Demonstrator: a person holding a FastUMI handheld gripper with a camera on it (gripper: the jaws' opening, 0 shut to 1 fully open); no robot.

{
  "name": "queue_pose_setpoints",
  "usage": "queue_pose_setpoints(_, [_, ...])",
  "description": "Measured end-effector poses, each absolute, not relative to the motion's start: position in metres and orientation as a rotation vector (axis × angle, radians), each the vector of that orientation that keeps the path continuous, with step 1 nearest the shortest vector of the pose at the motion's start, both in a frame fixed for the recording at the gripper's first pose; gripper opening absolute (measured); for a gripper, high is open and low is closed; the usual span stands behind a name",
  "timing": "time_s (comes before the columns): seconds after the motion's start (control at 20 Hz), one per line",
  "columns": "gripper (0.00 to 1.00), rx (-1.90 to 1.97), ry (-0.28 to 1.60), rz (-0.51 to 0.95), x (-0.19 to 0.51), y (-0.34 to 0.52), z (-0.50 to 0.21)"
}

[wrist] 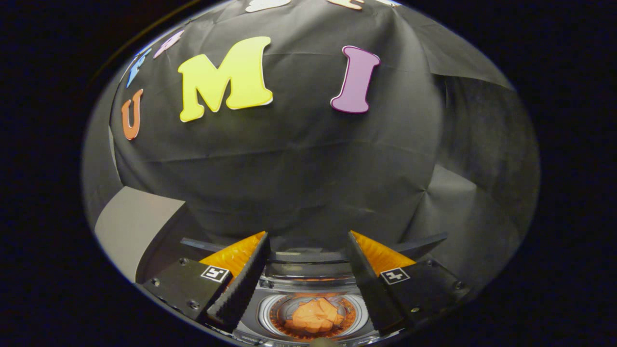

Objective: Put the clothes into the washing machine and then close the washing machine lid.

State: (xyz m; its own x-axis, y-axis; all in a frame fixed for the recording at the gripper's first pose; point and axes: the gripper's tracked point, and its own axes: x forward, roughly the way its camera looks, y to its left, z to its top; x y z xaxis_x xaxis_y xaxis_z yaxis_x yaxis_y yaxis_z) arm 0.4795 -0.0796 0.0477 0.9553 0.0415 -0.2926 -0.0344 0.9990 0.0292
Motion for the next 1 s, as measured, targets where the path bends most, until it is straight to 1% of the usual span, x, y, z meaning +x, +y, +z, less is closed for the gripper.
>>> queue_pose_setpoints(0.6, [0.99, 0.012, 0.205, -0.014, 0.445, -0.079, 0.034])
queue_pose_setpoints(0.75, [1.00, -0.027, 0.309, -0.010, 0.427, -0.081, 0.001])
queue_pose_setpoints(0.9, [1.00, -0.023, 0.321, -0.019, 0.409, -0.085, -0.024])
queue_pose_setpoints(1.0, [1.00, -0.008, 0.314, -0.010, 0.407, -0.084, -0.016])
